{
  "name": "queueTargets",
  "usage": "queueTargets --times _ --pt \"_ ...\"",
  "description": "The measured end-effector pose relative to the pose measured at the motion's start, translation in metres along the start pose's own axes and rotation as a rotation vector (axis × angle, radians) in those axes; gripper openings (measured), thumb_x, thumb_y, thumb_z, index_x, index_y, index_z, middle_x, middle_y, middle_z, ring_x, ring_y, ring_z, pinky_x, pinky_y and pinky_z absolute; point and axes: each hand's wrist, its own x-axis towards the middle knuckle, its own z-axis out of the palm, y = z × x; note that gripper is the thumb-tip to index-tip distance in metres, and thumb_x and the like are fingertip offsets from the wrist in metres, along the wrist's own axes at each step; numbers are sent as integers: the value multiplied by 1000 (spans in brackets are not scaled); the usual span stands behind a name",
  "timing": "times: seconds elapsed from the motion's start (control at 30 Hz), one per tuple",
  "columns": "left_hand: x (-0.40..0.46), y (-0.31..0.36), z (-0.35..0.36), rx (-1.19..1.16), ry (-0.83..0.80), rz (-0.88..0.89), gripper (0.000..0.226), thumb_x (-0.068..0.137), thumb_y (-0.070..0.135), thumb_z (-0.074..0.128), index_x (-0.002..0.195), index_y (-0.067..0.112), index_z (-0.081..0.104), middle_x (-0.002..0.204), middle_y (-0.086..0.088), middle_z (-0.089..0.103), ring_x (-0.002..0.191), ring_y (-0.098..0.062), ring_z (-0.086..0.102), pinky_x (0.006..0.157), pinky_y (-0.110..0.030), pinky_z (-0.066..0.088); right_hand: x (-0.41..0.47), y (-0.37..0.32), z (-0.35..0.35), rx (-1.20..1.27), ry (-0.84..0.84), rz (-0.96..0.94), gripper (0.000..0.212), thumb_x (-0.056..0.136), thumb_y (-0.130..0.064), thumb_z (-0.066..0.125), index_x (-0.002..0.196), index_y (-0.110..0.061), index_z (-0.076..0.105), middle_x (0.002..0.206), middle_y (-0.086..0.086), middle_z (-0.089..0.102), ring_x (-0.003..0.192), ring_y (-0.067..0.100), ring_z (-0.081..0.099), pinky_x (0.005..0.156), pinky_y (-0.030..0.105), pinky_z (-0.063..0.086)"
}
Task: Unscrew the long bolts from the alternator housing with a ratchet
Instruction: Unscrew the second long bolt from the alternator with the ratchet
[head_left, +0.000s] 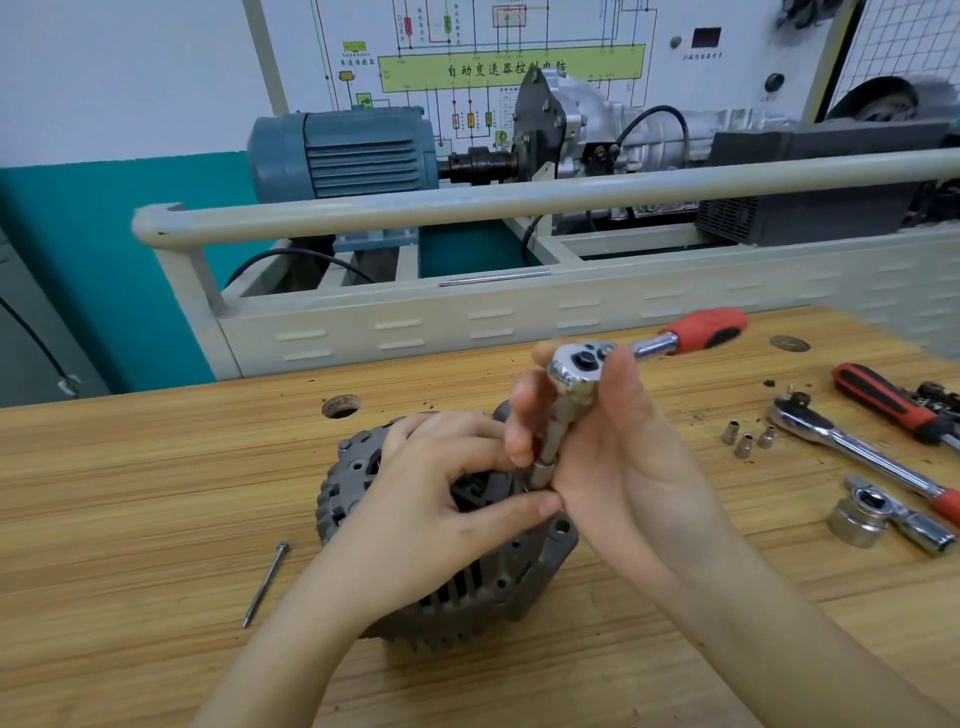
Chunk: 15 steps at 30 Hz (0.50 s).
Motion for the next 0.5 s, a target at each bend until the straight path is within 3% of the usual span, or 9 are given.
queueTargets --times 0.13,0.33,0.5 --pt "0 -1 1 8 12 -15 16 63 63 51 64 47 53 92 32 55 100 7 46 103 -42 24 -1 0 -2 9 9 1 40 59 -49 76 82 -17 69 76 -1 65 64 10 60 62 23 50" --pt "0 -1 3 -5 39 5 25 62 61 55 67 37 59 83 22 57 91 1 51 100 -45 29 -2 -2 0 -8 -19 -52 31 58 -35 83 76 -20 64 74 0 63 65 12 58 62 23 49" --pt "1 -1 3 -1 29 -1 27 64 60 56 69 34 60 78 24 56 89 0 50 97 -49 32 -2 -2 0 -21 0 -25 34 61 -47 77 79 -19 68 74 -1 64 64 12 58 64 24 48"
